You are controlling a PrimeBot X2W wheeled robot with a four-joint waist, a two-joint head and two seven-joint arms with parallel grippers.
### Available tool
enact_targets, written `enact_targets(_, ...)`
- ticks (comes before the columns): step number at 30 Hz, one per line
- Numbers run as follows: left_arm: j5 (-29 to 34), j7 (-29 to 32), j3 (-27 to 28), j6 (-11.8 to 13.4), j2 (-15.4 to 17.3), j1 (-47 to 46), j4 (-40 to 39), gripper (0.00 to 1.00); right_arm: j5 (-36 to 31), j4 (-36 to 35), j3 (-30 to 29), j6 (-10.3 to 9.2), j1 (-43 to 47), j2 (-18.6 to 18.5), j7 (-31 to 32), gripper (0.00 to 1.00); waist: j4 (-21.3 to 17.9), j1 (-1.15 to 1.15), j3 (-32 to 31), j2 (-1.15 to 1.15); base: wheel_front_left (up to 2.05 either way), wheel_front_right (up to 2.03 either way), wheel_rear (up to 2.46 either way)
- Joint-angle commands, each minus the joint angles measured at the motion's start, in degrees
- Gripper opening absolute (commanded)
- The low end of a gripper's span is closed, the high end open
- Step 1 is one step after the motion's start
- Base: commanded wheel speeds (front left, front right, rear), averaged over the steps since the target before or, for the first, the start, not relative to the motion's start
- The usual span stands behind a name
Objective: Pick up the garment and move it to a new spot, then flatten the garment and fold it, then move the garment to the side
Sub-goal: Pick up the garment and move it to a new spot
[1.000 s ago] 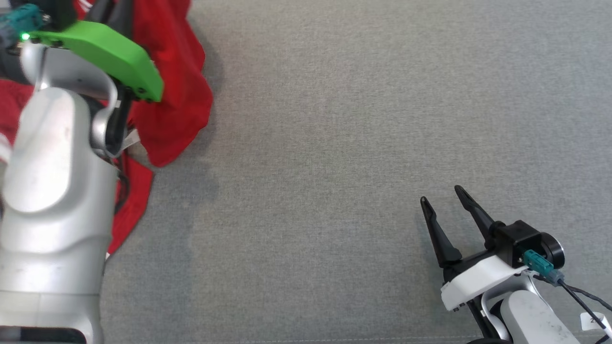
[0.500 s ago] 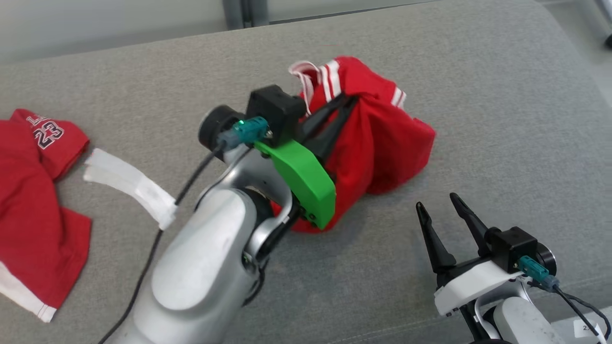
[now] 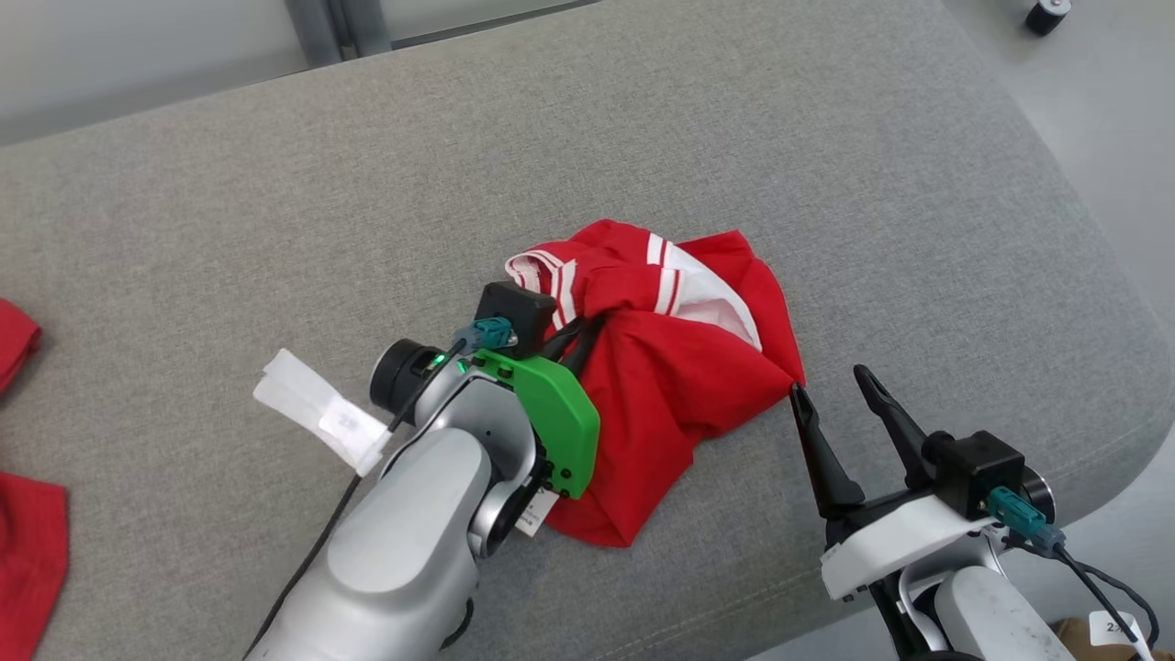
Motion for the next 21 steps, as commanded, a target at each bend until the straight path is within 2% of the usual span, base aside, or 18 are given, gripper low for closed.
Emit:
enact_targets(1, -0.03, -1.12, 0.62, 0.06, 0.58, -0.73, 1.65, 0.00, 0.09, 0.12, -0.16, -0.02, -0.42, 0.16, -0.04, 1.00, -0.67, 0.00, 0.42, -0.01, 0.00, 0.00, 0.00)
enact_targets(5, -1.32, -4.70, 2.31, -0.46, 0.55, -1.85, 6.07, 0.00, -0.62, -0.50, -0.76, -0.02, 0.03, -0.28, -0.04, 1.00, 0.26, 0.00, -0.27, -0.01, 0.00, 0.00, 0.00)
enact_targets(10, -2.26, -7.93, 4.71, 0.55, 1.80, -2.53, 8.16, 0.00, -1.17, -1.63, -1.60, -0.02, 0.72, -1.09, -0.04, 1.00, 2.79, 0.00, -1.81, -0.01, 0.00, 0.00, 0.00)
enact_targets(16, -2.99, -8.64, 5.90, 0.87, 3.99, -1.44, 9.98, 0.00, -1.56, -1.48, -1.90, -0.02, 1.20, -1.99, -0.04, 1.00, 6.08, 0.00, -3.75, -0.01, 0.00, 0.00, 0.00)
enact_targets(21, -5.12, -8.03, 6.16, 0.07, 3.08, 0.17, 11.16, 0.00, -1.56, -0.89, -1.50, -0.02, 1.55, -2.37, -0.04, 1.00, 8.63, 0.00, -5.05, -0.01, 0.00, 0.00, 0.00)
